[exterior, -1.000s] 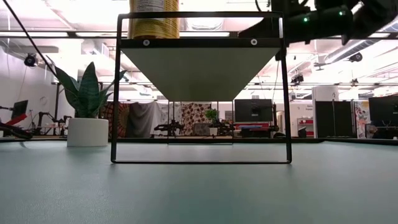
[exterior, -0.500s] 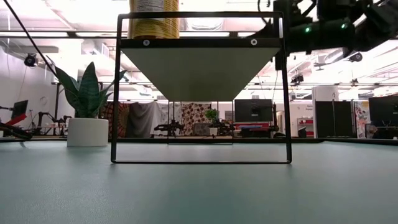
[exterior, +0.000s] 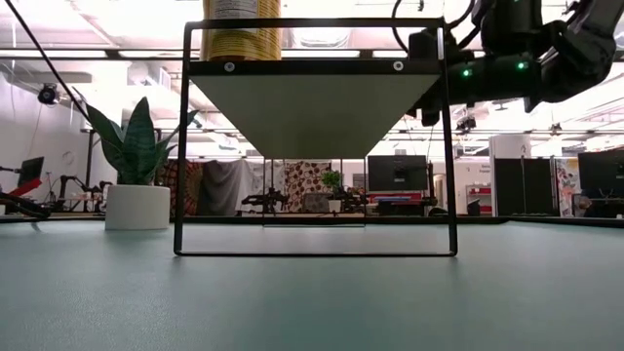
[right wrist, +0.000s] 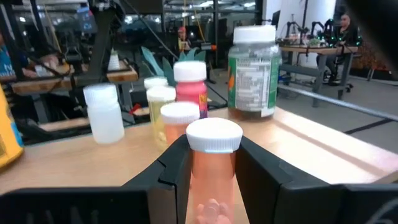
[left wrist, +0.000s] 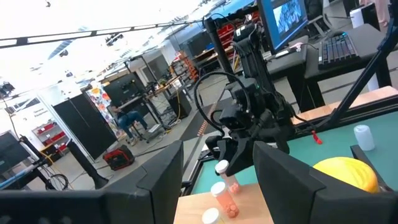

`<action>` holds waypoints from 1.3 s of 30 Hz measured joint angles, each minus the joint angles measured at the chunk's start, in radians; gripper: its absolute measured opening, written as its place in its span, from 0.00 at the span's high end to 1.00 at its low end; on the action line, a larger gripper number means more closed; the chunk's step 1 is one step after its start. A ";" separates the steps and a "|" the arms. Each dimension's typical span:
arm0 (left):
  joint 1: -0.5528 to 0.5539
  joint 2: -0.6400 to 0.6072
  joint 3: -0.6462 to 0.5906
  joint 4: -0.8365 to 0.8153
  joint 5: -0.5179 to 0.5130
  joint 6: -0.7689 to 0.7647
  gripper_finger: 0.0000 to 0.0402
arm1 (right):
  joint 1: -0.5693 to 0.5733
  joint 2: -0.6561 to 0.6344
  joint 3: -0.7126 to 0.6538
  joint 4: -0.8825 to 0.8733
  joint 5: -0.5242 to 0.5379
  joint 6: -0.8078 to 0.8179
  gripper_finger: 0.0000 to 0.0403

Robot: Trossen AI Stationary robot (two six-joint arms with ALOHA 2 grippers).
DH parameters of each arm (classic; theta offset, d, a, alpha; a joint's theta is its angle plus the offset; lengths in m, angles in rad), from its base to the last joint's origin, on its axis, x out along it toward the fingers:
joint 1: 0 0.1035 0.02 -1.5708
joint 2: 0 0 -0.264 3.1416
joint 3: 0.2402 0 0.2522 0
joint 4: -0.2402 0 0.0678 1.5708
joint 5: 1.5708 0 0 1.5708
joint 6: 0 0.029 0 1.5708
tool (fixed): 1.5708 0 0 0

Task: Pick and place medicine bottles onto shelf by color
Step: Put the yellow pill bottle on the shelf, then put the orange pill bottle on the shelf

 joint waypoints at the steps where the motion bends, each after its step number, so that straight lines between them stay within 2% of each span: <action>1: 0.000 0.000 0.000 0.000 0.000 0.000 0.56 | 0.000 0.004 0.000 -0.004 0.000 -0.004 0.75; 21: 0.000 -0.001 0.001 0.022 0.000 0.003 0.56 | 0.000 0.009 0.000 -0.012 0.001 -0.012 0.74; 33: 0.000 0.001 0.001 0.022 0.000 0.019 0.56 | 0.000 0.006 0.000 -0.025 0.028 -0.019 0.55; 39: 0.000 0.002 0.001 0.022 0.000 0.019 0.56 | 0.000 -0.023 0.000 -0.031 0.027 -0.020 0.51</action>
